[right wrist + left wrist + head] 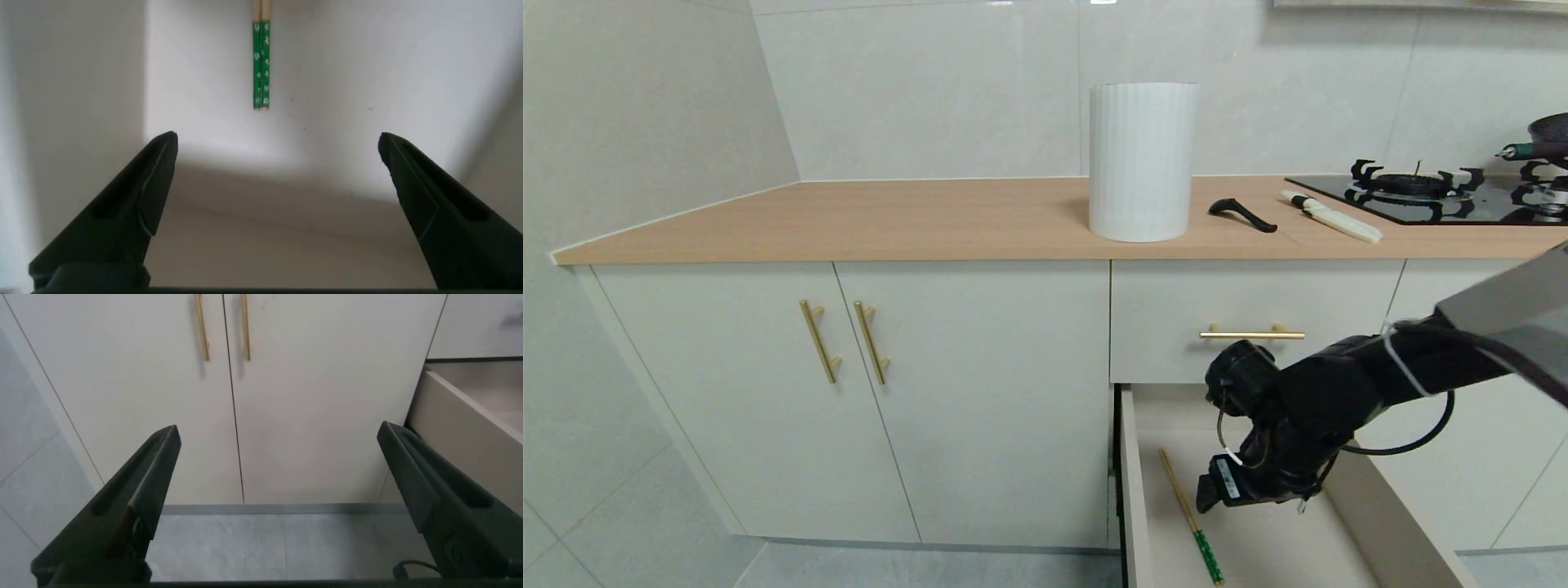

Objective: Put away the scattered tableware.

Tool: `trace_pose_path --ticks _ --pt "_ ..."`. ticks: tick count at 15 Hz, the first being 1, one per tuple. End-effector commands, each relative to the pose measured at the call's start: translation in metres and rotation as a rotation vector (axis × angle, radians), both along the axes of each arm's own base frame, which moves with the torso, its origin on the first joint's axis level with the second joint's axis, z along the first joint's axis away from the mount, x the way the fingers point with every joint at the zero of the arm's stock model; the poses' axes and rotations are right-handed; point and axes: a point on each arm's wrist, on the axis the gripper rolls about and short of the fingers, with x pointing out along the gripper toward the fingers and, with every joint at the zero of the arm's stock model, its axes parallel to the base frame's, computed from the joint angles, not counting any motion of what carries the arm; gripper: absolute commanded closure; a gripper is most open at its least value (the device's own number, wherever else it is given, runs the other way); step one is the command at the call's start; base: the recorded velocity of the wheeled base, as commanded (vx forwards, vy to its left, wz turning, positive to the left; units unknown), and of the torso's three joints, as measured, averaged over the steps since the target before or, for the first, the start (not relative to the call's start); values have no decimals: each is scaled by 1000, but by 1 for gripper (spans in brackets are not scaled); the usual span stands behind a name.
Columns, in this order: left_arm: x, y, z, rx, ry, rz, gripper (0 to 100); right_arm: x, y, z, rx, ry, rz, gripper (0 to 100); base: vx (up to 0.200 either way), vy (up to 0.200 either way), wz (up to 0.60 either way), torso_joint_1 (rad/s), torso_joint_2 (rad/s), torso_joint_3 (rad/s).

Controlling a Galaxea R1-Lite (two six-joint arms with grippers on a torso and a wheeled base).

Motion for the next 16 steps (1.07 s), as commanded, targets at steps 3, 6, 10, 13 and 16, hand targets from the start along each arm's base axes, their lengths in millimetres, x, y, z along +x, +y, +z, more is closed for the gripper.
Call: trace_pose_path --ticks 3,6,10,13,16 --pt "0 0 0 0 0 0 0 -72 -52 110 87 -282 -23 0 0 0 0 0 0 0" --pt "0 0 0 0 0 0 0 -88 -75 141 110 -414 -35 0 0 0 0 0 0 0" --pt "0 0 0 0 0 0 0 -88 -78 141 88 -423 -19 0 0 0 0 0 0 0" --pt "0 0 0 0 0 0 0 -90 -80 147 105 -469 -24 0 0 0 0 0 0 0" --pt "0 0 0 0 0 0 0 -91 -84 149 96 -478 -24 0 0 0 0 0 0 0"
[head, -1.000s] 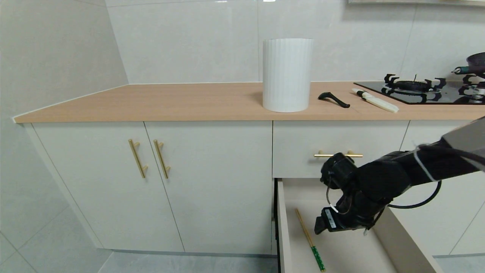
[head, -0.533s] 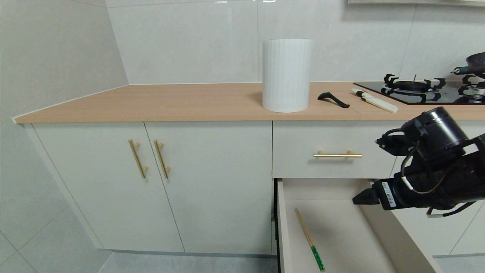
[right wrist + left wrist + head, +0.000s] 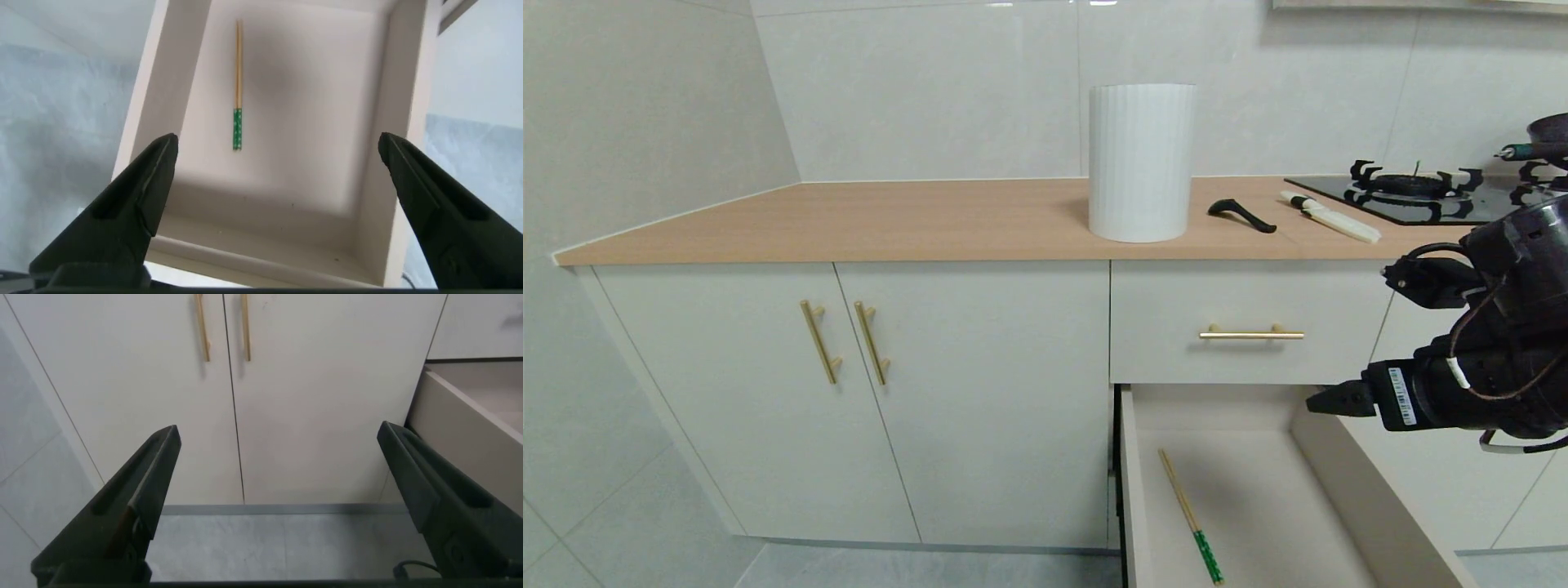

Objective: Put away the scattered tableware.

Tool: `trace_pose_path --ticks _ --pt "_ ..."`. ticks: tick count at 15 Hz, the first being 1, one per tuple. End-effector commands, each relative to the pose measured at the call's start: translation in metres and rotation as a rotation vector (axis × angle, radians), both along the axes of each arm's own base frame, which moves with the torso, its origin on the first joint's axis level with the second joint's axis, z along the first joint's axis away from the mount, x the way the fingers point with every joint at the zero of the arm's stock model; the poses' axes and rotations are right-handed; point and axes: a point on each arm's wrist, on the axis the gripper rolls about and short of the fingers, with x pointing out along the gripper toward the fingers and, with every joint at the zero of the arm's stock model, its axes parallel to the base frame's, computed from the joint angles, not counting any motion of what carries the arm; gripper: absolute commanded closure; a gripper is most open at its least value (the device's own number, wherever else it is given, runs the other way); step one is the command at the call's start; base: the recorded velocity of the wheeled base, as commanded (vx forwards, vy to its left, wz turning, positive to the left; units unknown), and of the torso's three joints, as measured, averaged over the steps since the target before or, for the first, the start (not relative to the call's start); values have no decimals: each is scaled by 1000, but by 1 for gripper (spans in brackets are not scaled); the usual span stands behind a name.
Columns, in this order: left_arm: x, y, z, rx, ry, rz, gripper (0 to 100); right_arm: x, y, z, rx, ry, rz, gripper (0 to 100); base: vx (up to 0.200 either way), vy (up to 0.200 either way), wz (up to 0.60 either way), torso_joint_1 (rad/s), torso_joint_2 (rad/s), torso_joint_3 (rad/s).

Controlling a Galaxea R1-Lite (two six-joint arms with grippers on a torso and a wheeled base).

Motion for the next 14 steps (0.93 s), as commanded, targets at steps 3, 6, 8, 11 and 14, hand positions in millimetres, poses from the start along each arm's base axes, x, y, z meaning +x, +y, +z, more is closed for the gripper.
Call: trace_pose_path --ticks 3,6,8,11,14 --pt "0 0 0 0 0 0 0 -4 -2 0 -2 -4 0 0 0 0 0 0 0 0" --pt "0 0 0 0 0 0 0 -4 -2 0 -6 -8 4 0 0 0 0 50 -251 -204" --pt "0 0 0 0 0 0 0 -3 -2 0 -4 -12 4 0 0 0 0 107 -290 -295" --pt "0 0 0 0 0 0 0 -3 -2 -1 -5 -9 4 0 0 0 0 172 -528 -297" --pt "0 0 0 0 0 0 0 -3 -2 -1 -6 -7 4 0 0 0 0 180 -466 -292"
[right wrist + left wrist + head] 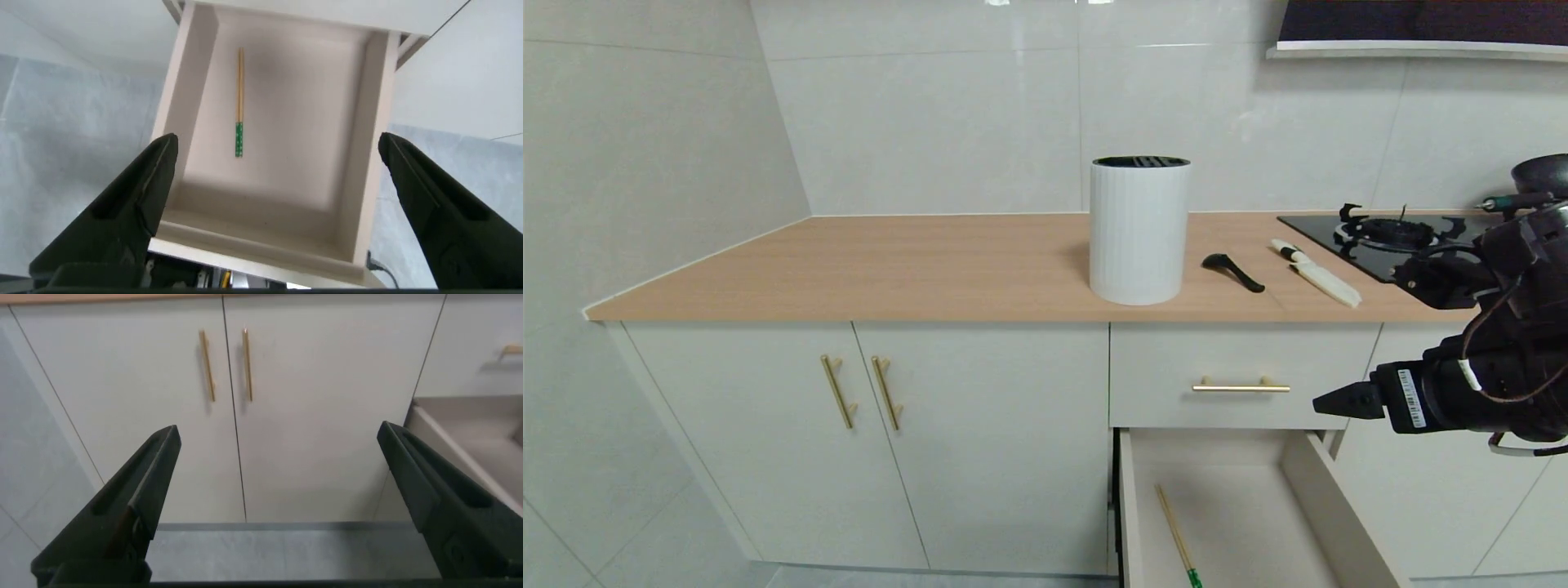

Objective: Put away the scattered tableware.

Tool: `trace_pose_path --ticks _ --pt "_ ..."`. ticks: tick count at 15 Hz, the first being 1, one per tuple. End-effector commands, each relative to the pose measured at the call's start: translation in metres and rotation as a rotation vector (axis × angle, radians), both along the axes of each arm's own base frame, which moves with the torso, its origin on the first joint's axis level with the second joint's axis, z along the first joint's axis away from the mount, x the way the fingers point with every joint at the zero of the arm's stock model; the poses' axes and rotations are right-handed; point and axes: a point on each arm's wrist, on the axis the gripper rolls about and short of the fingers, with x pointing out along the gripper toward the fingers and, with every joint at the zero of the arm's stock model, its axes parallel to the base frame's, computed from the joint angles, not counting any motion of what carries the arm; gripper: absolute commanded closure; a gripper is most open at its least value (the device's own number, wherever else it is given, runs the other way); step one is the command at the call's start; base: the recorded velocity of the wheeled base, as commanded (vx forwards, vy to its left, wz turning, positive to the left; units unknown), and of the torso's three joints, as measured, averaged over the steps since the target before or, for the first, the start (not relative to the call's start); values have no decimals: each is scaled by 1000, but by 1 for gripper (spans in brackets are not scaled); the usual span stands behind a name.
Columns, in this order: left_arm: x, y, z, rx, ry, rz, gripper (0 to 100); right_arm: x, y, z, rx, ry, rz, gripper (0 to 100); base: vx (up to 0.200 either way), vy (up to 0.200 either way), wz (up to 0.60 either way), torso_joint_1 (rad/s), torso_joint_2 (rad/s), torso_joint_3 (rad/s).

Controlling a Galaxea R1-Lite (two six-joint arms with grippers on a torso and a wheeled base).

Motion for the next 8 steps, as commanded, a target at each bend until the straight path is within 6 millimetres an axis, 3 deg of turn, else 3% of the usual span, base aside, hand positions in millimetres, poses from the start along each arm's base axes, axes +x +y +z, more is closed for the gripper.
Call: trace_pose_path --ticks 1,8 --pt "0 0 0 0 0 0 0 1 1 -1 -2 6 1 0 0 0 0 183 -461 -276" --pt "0 0 0 0 0 0 0 2 1 -5 -1 3 3 0 0 0 0 205 -481 -281"
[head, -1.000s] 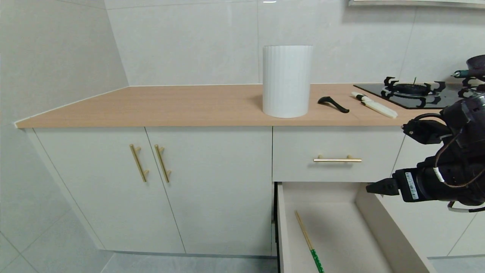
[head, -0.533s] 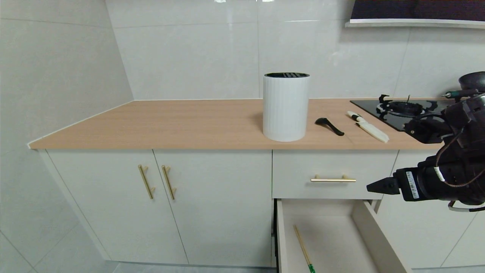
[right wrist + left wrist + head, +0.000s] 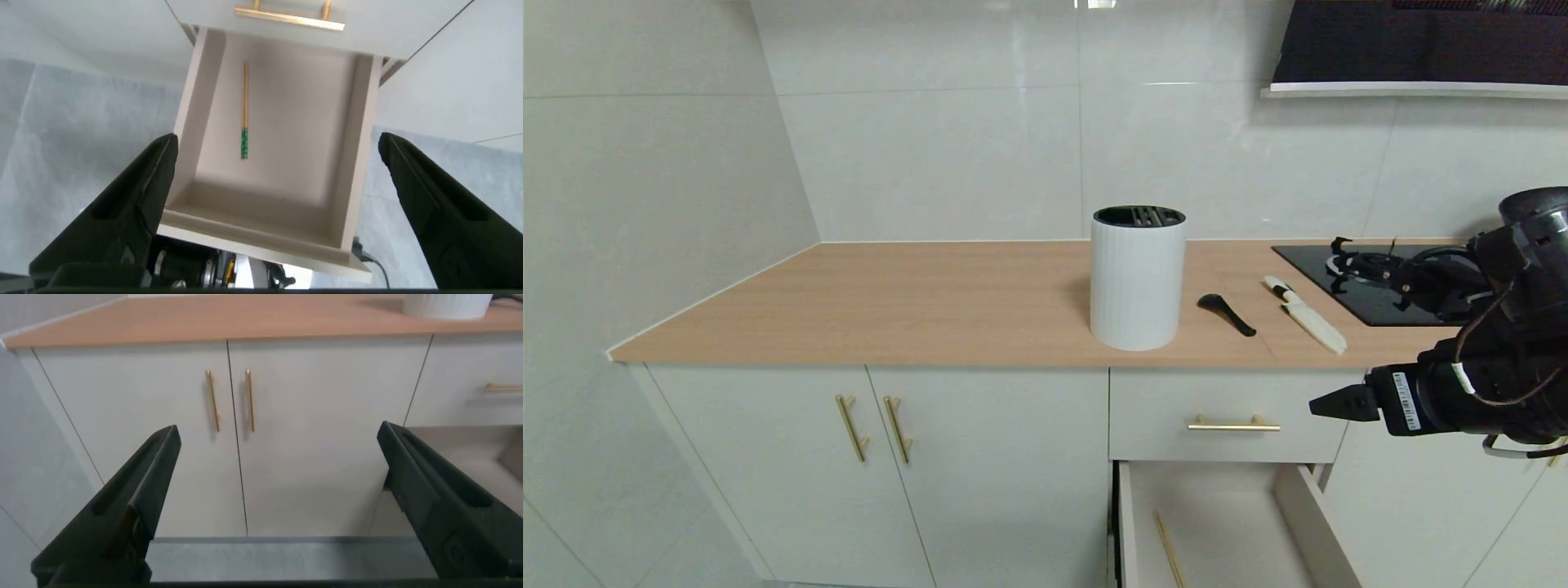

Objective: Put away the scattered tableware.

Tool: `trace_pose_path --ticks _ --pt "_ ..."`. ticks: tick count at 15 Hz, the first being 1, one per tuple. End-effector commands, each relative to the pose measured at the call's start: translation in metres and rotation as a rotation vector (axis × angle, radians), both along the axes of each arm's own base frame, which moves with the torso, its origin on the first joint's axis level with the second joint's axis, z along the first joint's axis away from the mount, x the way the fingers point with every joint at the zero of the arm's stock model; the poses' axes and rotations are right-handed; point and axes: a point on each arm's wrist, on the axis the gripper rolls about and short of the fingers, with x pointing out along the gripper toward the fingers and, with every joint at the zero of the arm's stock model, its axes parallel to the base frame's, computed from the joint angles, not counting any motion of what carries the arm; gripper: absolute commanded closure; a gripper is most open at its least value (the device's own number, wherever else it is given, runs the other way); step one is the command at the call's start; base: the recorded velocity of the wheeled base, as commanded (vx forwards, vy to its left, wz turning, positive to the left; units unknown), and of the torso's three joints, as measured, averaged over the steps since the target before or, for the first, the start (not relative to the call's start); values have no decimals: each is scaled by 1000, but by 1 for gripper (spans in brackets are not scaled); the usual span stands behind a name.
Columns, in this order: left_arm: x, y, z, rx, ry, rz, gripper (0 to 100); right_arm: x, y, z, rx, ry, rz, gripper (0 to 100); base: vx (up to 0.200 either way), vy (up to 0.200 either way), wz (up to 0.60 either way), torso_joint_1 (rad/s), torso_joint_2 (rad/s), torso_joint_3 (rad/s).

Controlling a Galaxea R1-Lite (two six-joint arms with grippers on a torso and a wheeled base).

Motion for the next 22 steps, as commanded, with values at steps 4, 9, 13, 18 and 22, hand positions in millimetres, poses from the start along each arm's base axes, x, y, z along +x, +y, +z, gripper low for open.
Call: trace_pose_path --ticks 4,9,13,18,22 --pt "0 0 0 0 0 0 0 4 3 -16 -11 -73 45 0 0 0 0 215 -483 -262" --pt "0 0 0 0 0 0 0 54 3 -36 55 -239 23 0 0 0 0 38 -82 -44" --pt "0 0 0 0 0 0 0 120 1 -39 27 -286 76 0 0 0 0 0 0 0" --pt "0 0 0 0 0 0 0 171 0 -70 36 -311 96 0 0 0 0 0 0 0" --pt "0 0 0 0 0 0 0 196 -8 -103 1 -344 93 0 0 0 0 0 0 0"
